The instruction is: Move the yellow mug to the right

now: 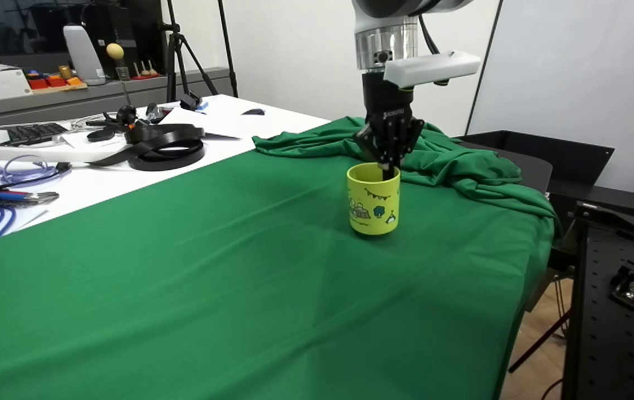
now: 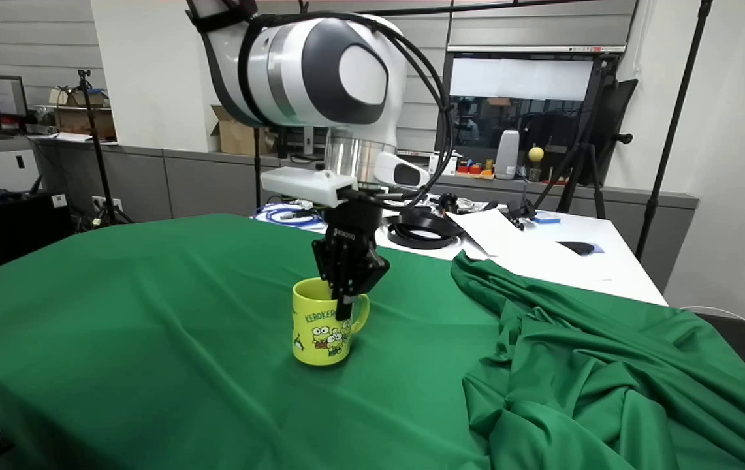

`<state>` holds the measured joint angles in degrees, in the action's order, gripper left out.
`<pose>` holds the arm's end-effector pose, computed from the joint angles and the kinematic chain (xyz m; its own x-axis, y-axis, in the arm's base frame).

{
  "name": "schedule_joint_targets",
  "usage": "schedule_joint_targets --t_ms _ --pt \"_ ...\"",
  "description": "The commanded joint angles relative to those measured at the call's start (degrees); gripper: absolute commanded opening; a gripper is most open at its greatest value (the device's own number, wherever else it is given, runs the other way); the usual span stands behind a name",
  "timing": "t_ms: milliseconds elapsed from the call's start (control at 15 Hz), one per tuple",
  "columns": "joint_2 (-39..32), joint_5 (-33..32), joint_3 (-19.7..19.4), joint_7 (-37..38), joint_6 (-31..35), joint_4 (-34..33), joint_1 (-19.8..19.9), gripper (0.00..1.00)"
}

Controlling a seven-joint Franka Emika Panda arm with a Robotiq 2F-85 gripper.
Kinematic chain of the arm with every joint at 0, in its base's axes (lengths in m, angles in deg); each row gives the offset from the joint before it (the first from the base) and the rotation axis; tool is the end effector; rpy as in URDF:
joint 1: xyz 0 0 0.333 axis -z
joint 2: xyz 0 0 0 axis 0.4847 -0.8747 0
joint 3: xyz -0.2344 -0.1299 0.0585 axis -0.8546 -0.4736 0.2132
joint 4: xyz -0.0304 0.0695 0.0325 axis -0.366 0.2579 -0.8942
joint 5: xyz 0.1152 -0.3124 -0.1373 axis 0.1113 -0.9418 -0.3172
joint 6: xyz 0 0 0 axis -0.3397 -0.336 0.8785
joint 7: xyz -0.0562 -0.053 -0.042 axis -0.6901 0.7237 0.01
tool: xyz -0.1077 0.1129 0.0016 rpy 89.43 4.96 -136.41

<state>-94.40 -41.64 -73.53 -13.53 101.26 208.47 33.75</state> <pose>0.4460 -0.1002 0.1349 0.9133 -0.3737 -0.1619 -0.3678 -0.9276 0.0661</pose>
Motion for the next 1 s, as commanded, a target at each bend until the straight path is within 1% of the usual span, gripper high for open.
schedule_joint_targets --t_ms 0,67,200,267,533,733,867,933 --pt "-0.6 0.1 -0.1 0.8 2.2 0.1 -0.4 0.02" --pt "-0.9 0.1 -0.1 0.7 2.7 0.0 -0.5 0.3" --pt "-1.2 0.1 -0.1 0.6 3.1 0.0 -0.6 0.4" --pt "-1.2 0.4 0.0 0.4 3.1 0.0 -0.5 0.48" --pt "-0.3 0.8 0.6 -0.6 2.2 0.2 -0.4 0.74" --pt "1.5 0.6 1.1 -1.1 1.2 0.6 -0.8 0.96" --pt "3.0 0.4 1.6 -1.5 1.0 0.9 -1.0 1.0" --pt "3.9 0.4 1.8 -1.9 0.8 1.2 -1.2 1.0"
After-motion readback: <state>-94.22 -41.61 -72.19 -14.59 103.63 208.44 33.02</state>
